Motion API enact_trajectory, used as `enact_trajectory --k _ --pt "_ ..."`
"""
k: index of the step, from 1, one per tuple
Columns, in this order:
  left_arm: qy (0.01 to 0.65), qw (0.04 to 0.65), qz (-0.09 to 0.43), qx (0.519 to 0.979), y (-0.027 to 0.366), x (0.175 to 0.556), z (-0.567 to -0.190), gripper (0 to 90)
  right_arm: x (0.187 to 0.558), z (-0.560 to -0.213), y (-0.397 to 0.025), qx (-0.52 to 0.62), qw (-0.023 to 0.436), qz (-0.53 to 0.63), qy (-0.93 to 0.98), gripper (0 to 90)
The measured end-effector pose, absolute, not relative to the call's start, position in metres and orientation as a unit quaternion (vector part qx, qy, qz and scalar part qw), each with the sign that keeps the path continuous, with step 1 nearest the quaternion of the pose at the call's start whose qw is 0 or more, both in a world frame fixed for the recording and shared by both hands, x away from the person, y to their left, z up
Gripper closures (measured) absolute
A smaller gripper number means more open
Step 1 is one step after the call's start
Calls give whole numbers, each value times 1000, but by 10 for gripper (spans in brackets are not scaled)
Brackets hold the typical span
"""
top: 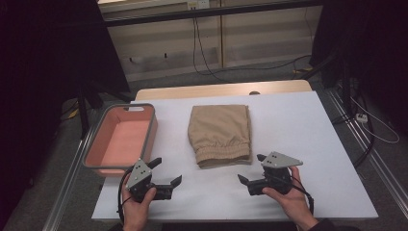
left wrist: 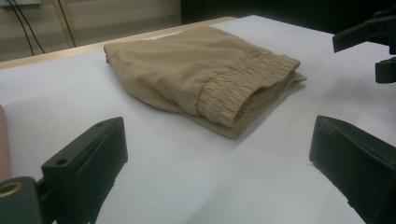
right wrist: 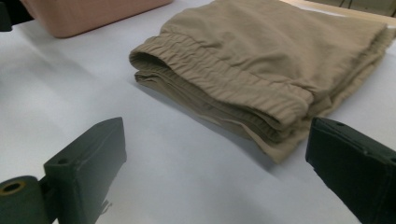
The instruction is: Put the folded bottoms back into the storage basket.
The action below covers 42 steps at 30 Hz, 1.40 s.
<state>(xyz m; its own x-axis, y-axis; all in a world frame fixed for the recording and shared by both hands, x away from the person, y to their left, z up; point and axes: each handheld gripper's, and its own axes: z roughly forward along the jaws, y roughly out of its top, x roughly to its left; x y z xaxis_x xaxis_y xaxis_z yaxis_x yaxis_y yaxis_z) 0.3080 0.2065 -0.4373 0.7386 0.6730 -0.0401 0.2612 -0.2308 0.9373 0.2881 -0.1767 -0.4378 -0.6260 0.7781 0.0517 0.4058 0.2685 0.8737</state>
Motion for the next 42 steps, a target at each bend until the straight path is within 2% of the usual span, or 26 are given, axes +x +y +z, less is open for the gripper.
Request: enact_trajectory --k 6,10,11,15,19,25,30,31,39,42 --pt "306 534 194 764 207 309 -437 42 295 -438 -161 345 202 462 792 45" --pt "306 535 191 764 207 308 -438 42 299 -442 -150 326 178 452 811 49" --pt "304 535 191 764 207 308 -438 42 302 -441 -147 328 160 453 814 60" --pt "304 532 190 767 207 309 -438 42 311 -434 -146 327 137 451 819 97" --pt "305 529 185 770 206 310 -440 42 321 -430 -140 320 142 439 827 150" --pt "301 526 187 774 206 310 -440 42 334 -436 -127 283 127 423 851 194" --pt "301 526 186 774 206 310 -440 42 342 -434 -118 265 144 400 866 227" --pt "302 524 184 775 206 310 -440 42 348 -431 -116 256 155 394 869 259" --pt "306 522 175 777 206 311 -442 42 365 -429 -108 218 162 365 890 382" --pt "306 522 174 777 206 311 -442 42 370 -433 -106 207 159 348 901 400"
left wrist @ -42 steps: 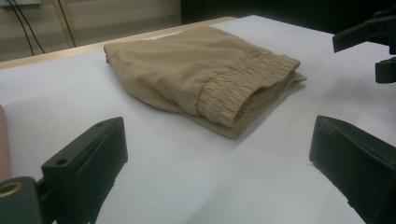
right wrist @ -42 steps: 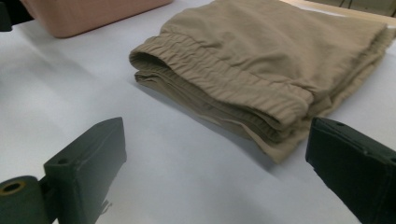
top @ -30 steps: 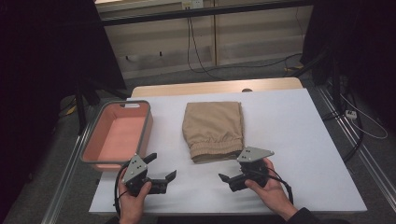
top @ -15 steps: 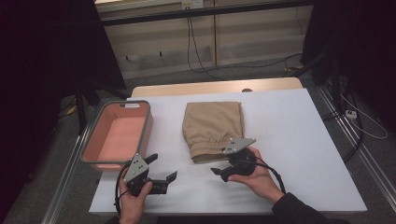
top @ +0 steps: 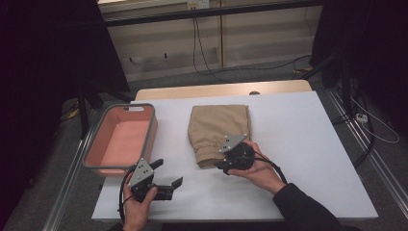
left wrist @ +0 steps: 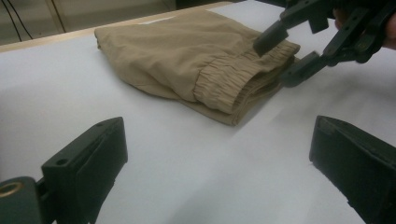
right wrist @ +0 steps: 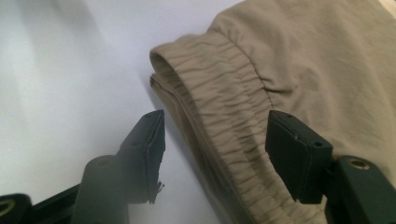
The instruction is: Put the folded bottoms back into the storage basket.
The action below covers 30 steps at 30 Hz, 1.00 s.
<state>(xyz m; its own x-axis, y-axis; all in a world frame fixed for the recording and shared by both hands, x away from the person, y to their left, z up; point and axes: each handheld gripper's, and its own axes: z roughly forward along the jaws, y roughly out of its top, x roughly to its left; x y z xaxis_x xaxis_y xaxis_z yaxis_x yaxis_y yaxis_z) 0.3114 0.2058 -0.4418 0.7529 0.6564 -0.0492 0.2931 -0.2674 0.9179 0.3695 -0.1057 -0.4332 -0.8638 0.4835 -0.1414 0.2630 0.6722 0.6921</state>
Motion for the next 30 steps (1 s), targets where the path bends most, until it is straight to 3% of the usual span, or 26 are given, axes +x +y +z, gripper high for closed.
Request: enact_trajectory --k 22,23,24,25,30 --pt "292 508 189 788 203 311 -442 44 376 -448 -101 155 166 276 934 478" --pt "291 509 189 788 203 311 -442 44 377 -447 -101 152 176 271 934 561" --pt "291 509 189 788 203 311 -442 44 377 -447 -101 152 176 271 934 561" --pt "292 509 187 788 203 311 -442 44 378 -448 -102 136 200 265 933 657" --pt "290 508 189 789 203 312 -442 44 379 -451 -109 120 189 288 931 628"
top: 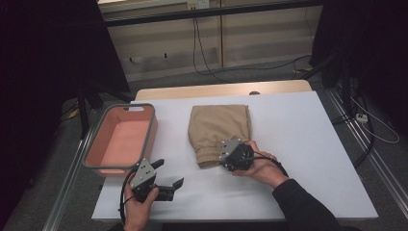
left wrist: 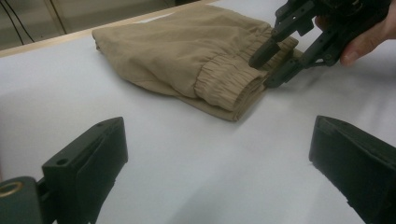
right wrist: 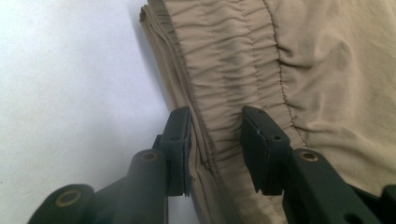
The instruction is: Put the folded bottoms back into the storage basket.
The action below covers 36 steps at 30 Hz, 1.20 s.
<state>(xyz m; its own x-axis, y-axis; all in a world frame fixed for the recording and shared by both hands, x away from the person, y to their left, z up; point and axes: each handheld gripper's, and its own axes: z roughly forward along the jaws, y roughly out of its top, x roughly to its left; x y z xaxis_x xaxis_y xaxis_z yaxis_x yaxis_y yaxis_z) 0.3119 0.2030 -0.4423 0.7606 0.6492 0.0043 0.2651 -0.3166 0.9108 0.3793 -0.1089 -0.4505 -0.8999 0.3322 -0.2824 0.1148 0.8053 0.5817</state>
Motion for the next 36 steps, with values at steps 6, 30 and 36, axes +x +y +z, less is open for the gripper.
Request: enact_trajectory --k 6,30,36 --pt "290 507 186 790 202 312 -443 45 379 -450 -106 115 199 278 933 648" --pt "291 510 182 789 203 312 -442 46 387 -438 -118 166 177 331 912 850" --pt "290 508 183 790 203 312 -442 46 383 -448 -108 137 227 300 916 845"
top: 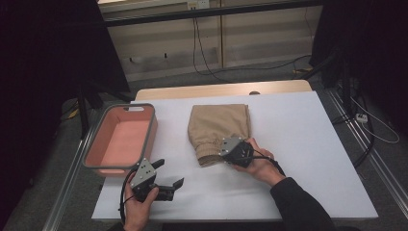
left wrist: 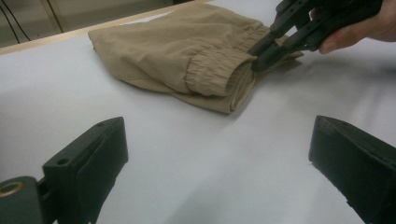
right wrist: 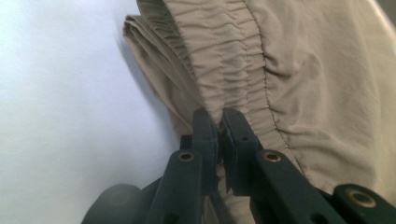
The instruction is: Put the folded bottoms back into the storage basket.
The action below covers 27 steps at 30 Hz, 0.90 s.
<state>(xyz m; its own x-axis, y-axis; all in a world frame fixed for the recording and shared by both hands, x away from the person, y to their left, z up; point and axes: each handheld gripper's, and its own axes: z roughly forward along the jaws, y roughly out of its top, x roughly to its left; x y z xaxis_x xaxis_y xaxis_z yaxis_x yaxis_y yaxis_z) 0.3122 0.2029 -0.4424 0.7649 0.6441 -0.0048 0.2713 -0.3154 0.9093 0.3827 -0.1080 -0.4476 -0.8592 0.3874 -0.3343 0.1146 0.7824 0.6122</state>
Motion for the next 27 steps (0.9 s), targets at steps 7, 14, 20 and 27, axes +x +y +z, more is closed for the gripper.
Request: enact_trajectory --k 7,14,20,27 --pt "289 508 183 791 203 312 -443 46 390 -452 -114 157 213 321 909 811" --pt "290 510 180 790 202 313 -443 46 392 -452 -114 164 171 330 914 631" --pt "290 508 180 791 203 312 -443 46 388 -452 -108 143 184 308 923 537" --pt "286 506 179 794 202 313 -443 46 385 -446 -113 140 198 302 922 437"
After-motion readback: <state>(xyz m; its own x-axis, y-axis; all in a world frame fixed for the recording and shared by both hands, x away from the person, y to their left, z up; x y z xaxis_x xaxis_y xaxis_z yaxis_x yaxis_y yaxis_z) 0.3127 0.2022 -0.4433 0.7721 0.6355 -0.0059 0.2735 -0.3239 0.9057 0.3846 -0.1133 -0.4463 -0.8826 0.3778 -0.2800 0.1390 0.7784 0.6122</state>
